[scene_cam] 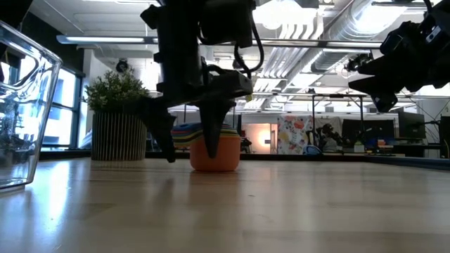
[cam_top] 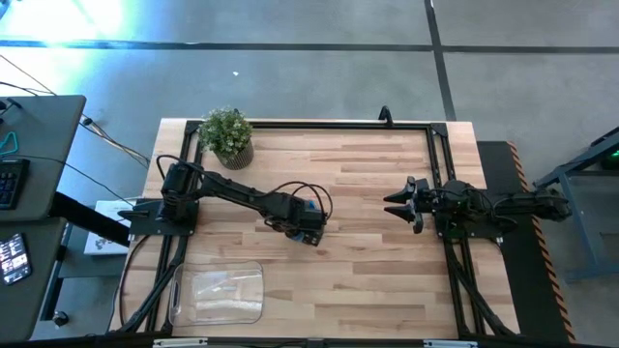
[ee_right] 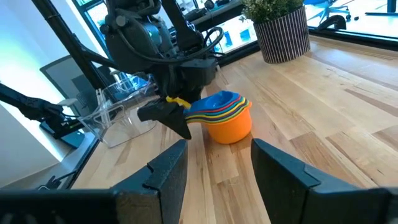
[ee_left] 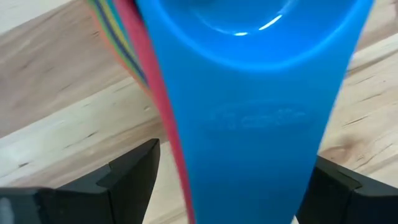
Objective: Nest measuring cups in basket
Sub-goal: Put the stacked measuring cups into the transparent bin
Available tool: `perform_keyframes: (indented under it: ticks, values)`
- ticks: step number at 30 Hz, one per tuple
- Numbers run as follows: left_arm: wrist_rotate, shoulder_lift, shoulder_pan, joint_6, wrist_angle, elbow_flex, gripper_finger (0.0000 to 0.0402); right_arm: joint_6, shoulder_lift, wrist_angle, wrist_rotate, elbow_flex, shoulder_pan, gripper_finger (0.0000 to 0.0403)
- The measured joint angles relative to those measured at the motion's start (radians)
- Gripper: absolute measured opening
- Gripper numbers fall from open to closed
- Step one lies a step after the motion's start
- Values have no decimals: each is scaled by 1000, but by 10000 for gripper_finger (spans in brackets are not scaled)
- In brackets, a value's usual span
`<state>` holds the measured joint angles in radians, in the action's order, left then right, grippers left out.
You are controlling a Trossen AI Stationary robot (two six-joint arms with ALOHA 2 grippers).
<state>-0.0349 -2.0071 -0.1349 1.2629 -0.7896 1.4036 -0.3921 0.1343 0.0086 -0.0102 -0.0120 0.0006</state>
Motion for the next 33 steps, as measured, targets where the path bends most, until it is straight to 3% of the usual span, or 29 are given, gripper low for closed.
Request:
perform_keyframes:
  ticks: [7,24,33]
  values:
    - [-1,0,4,0,1,0,268,0,9,0,0,0,0,169]
    - [-2,2,13,-18,3,0,134,0,10,0,0,0,0,169]
    - [5,2,13,-19,1,0,144,0,10,0,0,0,0,169]
